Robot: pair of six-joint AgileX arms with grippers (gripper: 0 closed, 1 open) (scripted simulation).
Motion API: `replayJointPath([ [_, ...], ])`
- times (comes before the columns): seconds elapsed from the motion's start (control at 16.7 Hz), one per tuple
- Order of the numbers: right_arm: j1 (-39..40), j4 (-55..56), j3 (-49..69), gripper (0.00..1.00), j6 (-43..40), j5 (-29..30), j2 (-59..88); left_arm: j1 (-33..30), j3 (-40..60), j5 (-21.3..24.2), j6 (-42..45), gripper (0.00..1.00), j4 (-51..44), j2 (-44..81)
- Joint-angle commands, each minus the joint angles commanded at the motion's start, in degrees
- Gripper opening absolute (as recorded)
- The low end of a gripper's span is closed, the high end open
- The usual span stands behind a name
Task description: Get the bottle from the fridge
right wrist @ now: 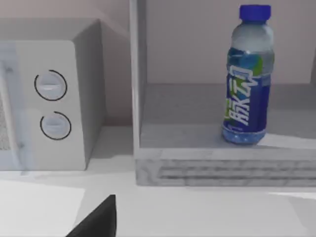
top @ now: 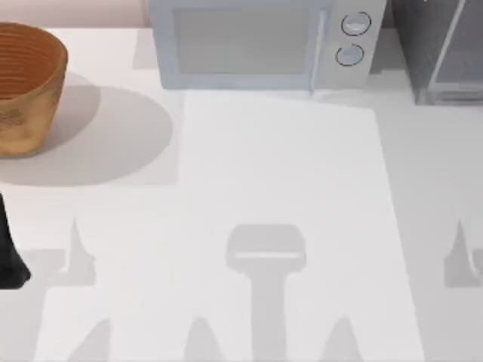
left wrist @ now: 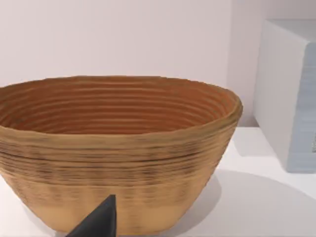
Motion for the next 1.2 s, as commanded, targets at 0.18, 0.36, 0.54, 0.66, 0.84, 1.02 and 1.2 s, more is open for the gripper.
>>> replayJointPath([
  [0.18, -0.2, 0.6, 0.1, 1.00, 0.0, -0.2, 0.6, 0.0, 0.0, 0.0, 0.0, 1.00, 0.0, 0.0],
  [0.36, -2.2, 6.0, 0.8, 1.00, 0.0, -2.1, 6.0, 0.0, 0.0, 0.0, 0.0, 1.00, 0.0, 0.0],
  [0.54, -5.8, 16.6, 2.2, 1.00, 0.0, -5.4, 16.8, 0.0, 0.0, 0.0, 0.0, 1.00, 0.0, 0.0],
  [0.66, -8.7, 25.7, 3.2, 1.00, 0.1, -8.2, 26.8, 0.0, 0.0, 0.0, 0.0, 1.00, 0.0, 0.0],
  [0.84, -13.5, 40.5, 4.6, 1.00, 0.3, -12.7, 44.3, 0.0, 0.0, 0.0, 0.0, 1.00, 0.0, 0.0],
  [1.02, -18.3, 54.9, 5.9, 1.00, 0.5, -17.4, 61.8, 0.0, 0.0, 0.0, 0.0, 1.00, 0.0, 0.0],
  [1.2, -22.7, 67.9, 7.2, 1.00, 0.8, -21.7, 76.7, 0.0, 0.0, 0.0, 0.0, 1.00, 0.0, 0.0],
])
